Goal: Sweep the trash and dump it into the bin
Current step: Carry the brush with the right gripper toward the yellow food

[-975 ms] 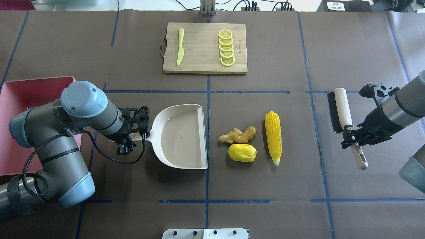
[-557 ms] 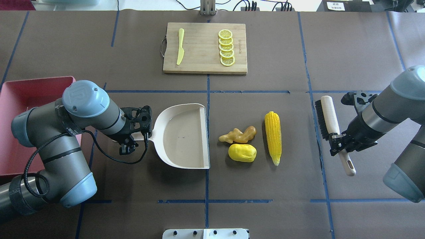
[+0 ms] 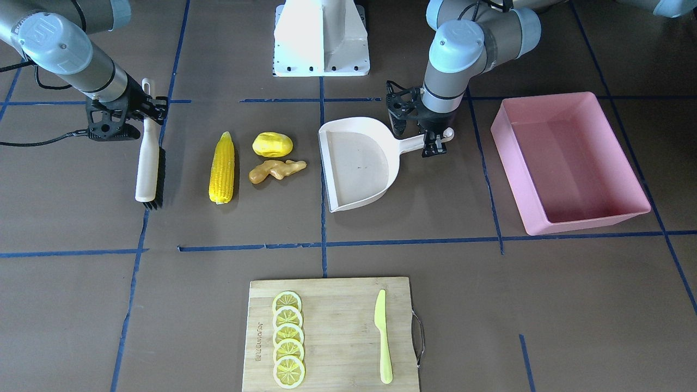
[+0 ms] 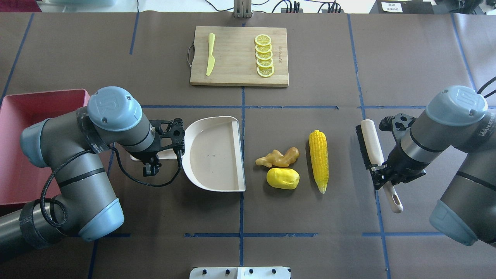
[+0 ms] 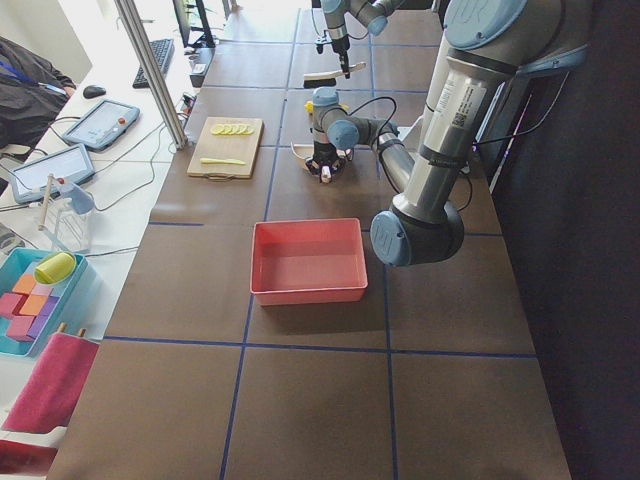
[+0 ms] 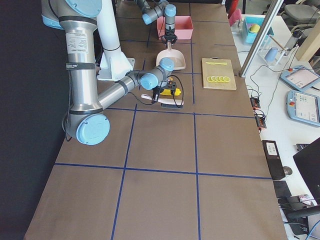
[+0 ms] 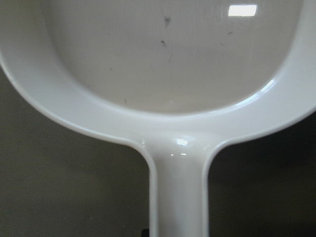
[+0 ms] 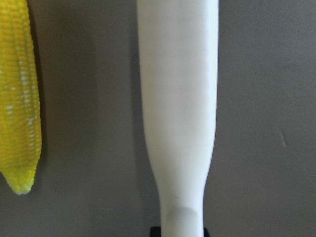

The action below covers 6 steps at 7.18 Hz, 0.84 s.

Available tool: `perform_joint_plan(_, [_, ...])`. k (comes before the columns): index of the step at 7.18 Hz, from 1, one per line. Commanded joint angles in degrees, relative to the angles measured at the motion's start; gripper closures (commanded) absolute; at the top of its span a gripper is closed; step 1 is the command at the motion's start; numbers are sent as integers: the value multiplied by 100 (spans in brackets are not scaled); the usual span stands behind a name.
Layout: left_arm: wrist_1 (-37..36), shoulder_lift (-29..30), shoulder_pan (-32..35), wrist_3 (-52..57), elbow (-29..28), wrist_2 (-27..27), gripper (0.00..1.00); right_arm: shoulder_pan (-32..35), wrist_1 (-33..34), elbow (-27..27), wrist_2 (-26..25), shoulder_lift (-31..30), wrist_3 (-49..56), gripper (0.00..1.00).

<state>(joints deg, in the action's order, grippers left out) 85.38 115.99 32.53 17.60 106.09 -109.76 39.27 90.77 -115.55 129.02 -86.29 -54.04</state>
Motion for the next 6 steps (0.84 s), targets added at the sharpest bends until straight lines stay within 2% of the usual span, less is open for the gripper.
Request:
perform_joint_plan(1, [-179,82,-27,-2,8,104,100,-235,142,-3,-43,103,-1,100])
perform_joint_plan(2, [-188,91,-141,6,8,104,100,-392,413,14,-43,286,-2,100])
perform_joint_plan(4, [-179,38,-142,6,8,113,100,-551,1456,15,-61,979,-2,100])
perform_joint_plan(6, [-179,29,-159,6,8,191,100,-710,1655,102,-454,1245,-1,100])
